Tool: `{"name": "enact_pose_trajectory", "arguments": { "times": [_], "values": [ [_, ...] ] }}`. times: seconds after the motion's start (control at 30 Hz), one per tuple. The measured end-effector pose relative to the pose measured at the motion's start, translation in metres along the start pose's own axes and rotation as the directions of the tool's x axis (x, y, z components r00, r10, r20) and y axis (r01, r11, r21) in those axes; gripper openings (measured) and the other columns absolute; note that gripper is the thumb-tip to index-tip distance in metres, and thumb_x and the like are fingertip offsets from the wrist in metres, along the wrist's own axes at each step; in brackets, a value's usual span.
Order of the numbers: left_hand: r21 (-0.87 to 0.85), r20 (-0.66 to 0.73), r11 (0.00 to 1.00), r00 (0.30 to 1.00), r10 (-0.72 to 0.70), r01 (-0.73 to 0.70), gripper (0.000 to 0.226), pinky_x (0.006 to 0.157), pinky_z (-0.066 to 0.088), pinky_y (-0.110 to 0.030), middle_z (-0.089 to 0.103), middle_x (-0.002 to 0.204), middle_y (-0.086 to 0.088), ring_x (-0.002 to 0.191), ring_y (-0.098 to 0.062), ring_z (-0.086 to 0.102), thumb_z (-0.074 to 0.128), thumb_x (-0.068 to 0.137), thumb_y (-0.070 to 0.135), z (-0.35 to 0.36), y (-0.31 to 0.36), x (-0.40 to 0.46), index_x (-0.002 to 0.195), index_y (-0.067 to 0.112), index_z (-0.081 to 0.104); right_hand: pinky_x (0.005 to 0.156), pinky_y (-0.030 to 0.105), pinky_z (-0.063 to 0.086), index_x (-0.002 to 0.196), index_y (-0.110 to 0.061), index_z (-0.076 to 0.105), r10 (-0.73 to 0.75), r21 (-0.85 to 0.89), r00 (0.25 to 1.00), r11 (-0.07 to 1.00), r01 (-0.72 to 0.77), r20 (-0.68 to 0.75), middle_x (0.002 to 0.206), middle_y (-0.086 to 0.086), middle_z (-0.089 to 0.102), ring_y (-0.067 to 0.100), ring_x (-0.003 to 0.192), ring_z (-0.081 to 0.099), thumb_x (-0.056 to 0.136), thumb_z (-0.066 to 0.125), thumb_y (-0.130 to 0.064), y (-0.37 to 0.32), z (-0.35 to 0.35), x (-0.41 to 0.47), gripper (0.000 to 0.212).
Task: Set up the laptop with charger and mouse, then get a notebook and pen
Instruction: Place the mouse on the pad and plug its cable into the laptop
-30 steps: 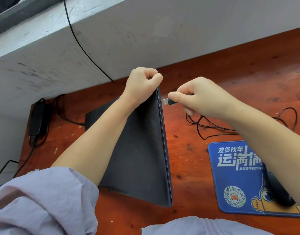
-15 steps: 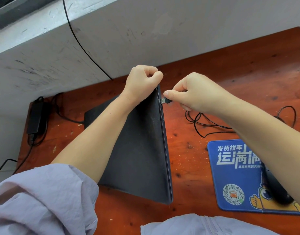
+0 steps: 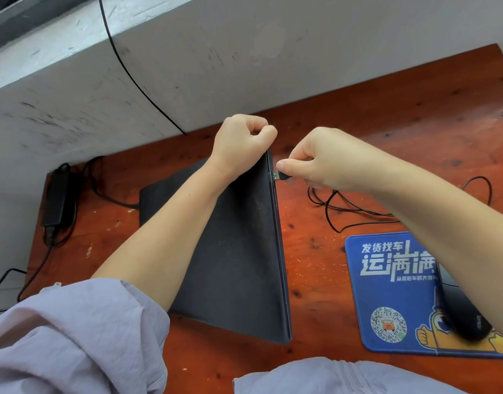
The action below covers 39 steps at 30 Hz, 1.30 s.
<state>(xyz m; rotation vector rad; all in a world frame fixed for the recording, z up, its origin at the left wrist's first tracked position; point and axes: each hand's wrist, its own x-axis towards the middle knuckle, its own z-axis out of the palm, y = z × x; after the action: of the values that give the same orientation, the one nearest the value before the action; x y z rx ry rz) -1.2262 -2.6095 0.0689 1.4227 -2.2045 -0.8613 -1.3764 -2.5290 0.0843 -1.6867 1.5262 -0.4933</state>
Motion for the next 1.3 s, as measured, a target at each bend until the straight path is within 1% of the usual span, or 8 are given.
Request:
{"name": "enact_pose_trajectory", "arguments": {
  "times": [0.07,0.23,0.43,0.57,0.63,0.77,0.9,1.3],
  "values": [
    [-0.004,-0.003,1.000,1.000,0.000,0.000,0.027,0.054,0.025,-0.028,0.025,0.047,0.004,0.051,-0.014,0.025,0.044,0.070,0.022,0.000,0.001,-0.001,0.046,0.017,0.033,0.036,0.019,0.031,0.045,-0.018,0.056,0.008,0.032,1.000,0.999,-0.007,-0.006,0.031,-0.008,0.045,0.004,0.029,0.037,0.089,0.053,-0.040,0.000,0.001,-0.003,0.050],
    [-0.010,-0.020,1.000,1.000,-0.004,0.003,0.028,0.054,0.024,-0.030,0.023,0.048,0.002,0.053,-0.016,0.023,0.044,0.070,0.021,-0.002,0.002,-0.002,0.046,0.013,0.033,0.041,0.015,0.034,0.071,-0.005,0.068,-0.016,0.069,0.996,0.997,0.022,-0.091,0.040,-0.004,0.049,0.005,0.032,0.041,0.091,0.050,-0.039,0.000,0.013,-0.009,0.043],
    [-0.031,-0.018,0.999,1.000,0.006,-0.007,0.030,0.055,0.026,-0.030,0.031,0.056,-0.018,0.057,-0.020,0.028,0.043,0.071,0.017,-0.017,0.006,-0.008,0.054,-0.008,0.043,0.038,0.012,0.030,0.046,-0.015,0.047,-0.046,0.243,0.999,0.969,0.046,-0.004,0.034,-0.005,0.043,0.005,0.032,0.030,0.091,0.048,-0.044,-0.002,0.009,-0.012,0.054],
    [-0.093,-0.007,0.996,1.000,0.004,-0.004,0.027,0.056,0.024,-0.030,0.035,0.055,-0.031,0.058,-0.021,0.027,0.042,0.072,0.011,-0.037,0.010,-0.012,0.054,-0.010,0.042,0.046,0.007,0.037,0.068,-0.018,0.066,-0.084,0.433,0.996,0.898,0.079,-0.007,0.049,-0.009,0.057,0.000,0.044,0.045,0.090,0.054,-0.039,-0.006,0.001,-0.014,0.033],
    [-0.111,-0.011,0.994,1.000,-0.011,0.010,0.026,0.056,0.023,-0.030,0.035,0.055,-0.032,0.058,-0.022,0.027,0.042,0.071,0.010,-0.044,0.010,-0.014,0.054,-0.009,0.042,0.055,0.004,0.041,0.086,-0.025,0.073,-0.145,0.413,0.987,0.896,0.161,-0.071,0.066,-0.018,0.068,-0.006,0.058,0.057,0.087,0.061,-0.031,-0.009,-0.001,-0.016,0.013],
    [-0.117,-0.015,0.993,1.000,-0.005,0.003,0.026,0.055,0.023,-0.029,0.035,0.054,-0.029,0.057,-0.021,0.028,0.041,0.071,0.009,-0.048,0.011,-0.015,0.054,-0.010,0.044,0.075,0.005,0.043,0.093,-0.030,0.069,-0.234,0.302,0.959,0.913,0.273,-0.159,0.088,-0.018,0.070,-0.005,0.085,0.061,0.082,0.066,-0.019,-0.018,0.001,-0.020,0.015],
    [-0.116,-0.008,0.993,1.000,0.009,-0.009,0.027,0.055,0.024,-0.029,0.033,0.056,-0.015,0.057,-0.020,0.028,0.042,0.072,0.008,-0.046,0.010,-0.013,0.055,-0.012,0.044,0.077,0.002,0.040,0.096,-0.033,0.065,-0.248,0.218,0.947,0.931,0.291,-0.204,0.091,-0.020,0.065,-0.004,0.088,0.058,0.083,0.065,-0.019,-0.025,0.006,-0.019,0.019],
    [-0.118,-0.023,0.992,0.999,0.037,-0.039,0.027,0.051,0.023,-0.027,0.031,0.056,-0.013,0.055,-0.017,0.026,0.043,0.072,0.009,-0.044,0.009,-0.013,0.054,-0.011,0.044,0.065,0.007,0.037,0.097,-0.019,0.069,-0.301,-0.044,0.927,0.953,0.298,-0.225,0.083,-0.011,0.058,0.001,0.069,0.050,0.082,0.064,-0.019,-0.043,0.006,-0.019,0.016]
  ]
}}
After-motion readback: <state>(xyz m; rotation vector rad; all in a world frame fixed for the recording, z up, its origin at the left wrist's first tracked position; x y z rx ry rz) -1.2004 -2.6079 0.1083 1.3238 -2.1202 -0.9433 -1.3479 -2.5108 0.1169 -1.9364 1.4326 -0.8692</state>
